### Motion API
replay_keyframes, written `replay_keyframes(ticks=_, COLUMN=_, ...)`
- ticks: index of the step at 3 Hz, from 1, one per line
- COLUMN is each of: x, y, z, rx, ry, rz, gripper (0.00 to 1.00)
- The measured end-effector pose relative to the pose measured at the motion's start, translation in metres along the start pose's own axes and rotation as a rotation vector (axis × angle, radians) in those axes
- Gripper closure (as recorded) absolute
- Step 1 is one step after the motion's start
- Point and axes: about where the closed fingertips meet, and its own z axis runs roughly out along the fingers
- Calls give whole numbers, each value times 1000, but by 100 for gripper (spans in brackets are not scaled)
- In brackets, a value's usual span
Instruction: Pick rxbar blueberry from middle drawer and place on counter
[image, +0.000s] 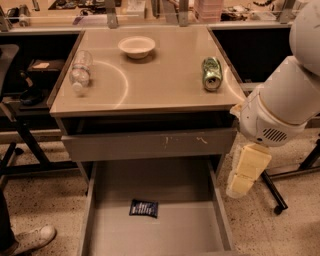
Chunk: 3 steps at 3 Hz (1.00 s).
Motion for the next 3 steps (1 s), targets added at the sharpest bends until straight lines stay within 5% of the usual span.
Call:
replay_keyframes(ticks=1, x=0, y=0, z=0, rx=0, ry=0, rz=0, gripper=0)
replay_keyframes(ticks=3, x=1, y=15, z=96, rx=-80, ry=24, rz=12, gripper=0)
